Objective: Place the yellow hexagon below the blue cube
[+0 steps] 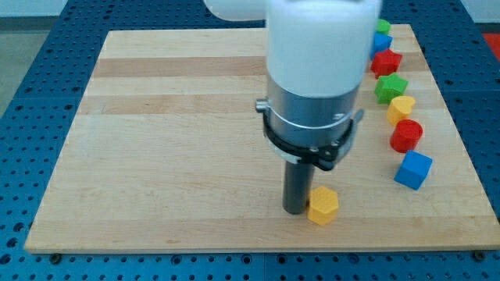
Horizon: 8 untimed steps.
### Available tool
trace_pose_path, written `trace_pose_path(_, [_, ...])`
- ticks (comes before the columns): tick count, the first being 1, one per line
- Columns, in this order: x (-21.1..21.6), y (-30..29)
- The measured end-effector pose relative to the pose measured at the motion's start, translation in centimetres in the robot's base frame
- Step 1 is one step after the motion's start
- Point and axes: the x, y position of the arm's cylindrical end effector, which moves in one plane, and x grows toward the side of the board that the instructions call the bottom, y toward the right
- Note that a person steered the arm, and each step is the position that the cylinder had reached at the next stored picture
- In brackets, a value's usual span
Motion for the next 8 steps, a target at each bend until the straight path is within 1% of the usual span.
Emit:
trace_pose_path(2, [2.5,0.5])
trace_pose_path(4, [1.3,0.5])
trace_pose_path(8, [1.1,7.5])
